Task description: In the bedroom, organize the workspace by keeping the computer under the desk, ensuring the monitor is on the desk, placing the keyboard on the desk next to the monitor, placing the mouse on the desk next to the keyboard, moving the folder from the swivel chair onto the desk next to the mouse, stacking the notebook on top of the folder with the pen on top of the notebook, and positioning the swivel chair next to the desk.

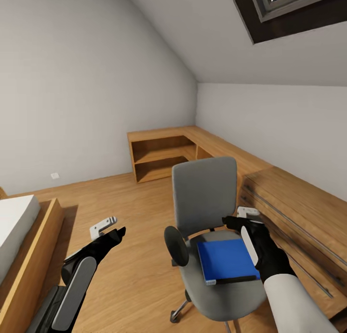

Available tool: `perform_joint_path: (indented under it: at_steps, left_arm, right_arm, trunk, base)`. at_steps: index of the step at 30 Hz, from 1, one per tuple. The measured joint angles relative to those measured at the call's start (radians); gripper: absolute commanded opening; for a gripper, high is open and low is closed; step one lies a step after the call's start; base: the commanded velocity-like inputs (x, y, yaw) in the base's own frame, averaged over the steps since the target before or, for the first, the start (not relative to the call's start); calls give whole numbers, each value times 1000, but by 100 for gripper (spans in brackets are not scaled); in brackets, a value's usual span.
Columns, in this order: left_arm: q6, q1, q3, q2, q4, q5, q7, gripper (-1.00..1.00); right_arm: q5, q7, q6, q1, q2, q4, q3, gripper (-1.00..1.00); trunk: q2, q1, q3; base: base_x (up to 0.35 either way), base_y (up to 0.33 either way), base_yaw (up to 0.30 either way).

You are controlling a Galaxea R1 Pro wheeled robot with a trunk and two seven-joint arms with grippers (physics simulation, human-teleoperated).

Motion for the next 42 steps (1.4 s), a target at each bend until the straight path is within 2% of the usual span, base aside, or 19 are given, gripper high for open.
perform_joint_path:
  at_steps: [8,18,42]
  left_arm:
    - [-1,0,-1,-2,0,0,0,100]
    - [-1,0,2,-1,0,0,0,100]
    - [-1,0,3,-1,0,0,0,100]
  right_arm:
    - [5,1,-10,0,-1,16,0,100]
    - [6,1,-76,0,-13,52,1,100]
    - [6,-1,-89,0,-18,39,-1,100]
  trunk:
    - [-49,27,-22]
    - [-119,65,-54]
    - [-287,157,-129]
  base:
    - [0,0,11]
    - [0,0,1]
    - [0,0,0]
